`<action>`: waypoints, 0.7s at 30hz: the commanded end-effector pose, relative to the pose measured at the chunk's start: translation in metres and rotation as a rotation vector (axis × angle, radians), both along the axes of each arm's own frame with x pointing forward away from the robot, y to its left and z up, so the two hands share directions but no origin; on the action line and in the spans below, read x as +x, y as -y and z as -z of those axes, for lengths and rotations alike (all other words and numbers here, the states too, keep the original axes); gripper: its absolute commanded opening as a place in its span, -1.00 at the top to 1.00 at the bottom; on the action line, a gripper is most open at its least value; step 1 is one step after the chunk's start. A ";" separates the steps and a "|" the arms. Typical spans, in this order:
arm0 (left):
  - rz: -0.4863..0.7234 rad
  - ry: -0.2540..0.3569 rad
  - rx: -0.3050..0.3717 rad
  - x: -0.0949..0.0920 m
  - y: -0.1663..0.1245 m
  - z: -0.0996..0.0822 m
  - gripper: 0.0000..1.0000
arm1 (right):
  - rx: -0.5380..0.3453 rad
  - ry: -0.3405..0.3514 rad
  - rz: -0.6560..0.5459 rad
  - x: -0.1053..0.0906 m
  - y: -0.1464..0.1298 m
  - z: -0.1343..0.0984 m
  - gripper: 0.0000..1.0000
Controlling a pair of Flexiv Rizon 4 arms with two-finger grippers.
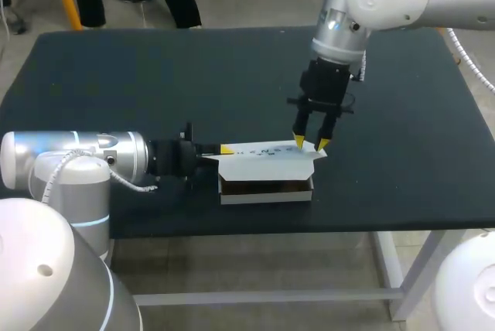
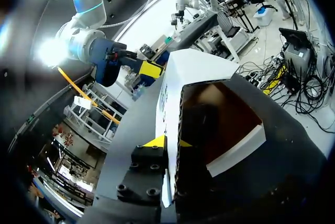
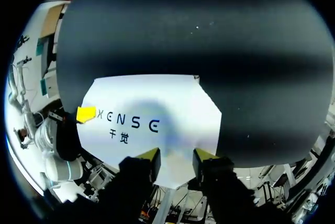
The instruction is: Assemble the packaging by folding the flat box into shape, placing the metal phone stand inside, and closing the box properly
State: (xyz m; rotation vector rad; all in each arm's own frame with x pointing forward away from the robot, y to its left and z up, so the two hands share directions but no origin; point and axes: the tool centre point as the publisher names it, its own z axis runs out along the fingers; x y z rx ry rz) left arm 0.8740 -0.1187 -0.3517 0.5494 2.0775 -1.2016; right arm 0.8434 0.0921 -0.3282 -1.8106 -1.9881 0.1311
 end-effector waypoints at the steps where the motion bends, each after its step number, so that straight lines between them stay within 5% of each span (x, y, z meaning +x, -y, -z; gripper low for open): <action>1: -0.010 0.008 -0.002 -0.004 -0.001 0.005 1.00 | 0.002 -0.004 0.001 -0.002 0.000 0.004 0.10; 13: -0.038 0.048 0.021 -0.008 0.001 0.006 1.00 | 0.002 -0.017 0.005 -0.006 0.003 0.006 0.09; 21: -0.054 0.056 0.025 -0.008 -0.001 0.007 0.47 | 0.000 -0.024 0.005 -0.006 0.002 0.009 0.07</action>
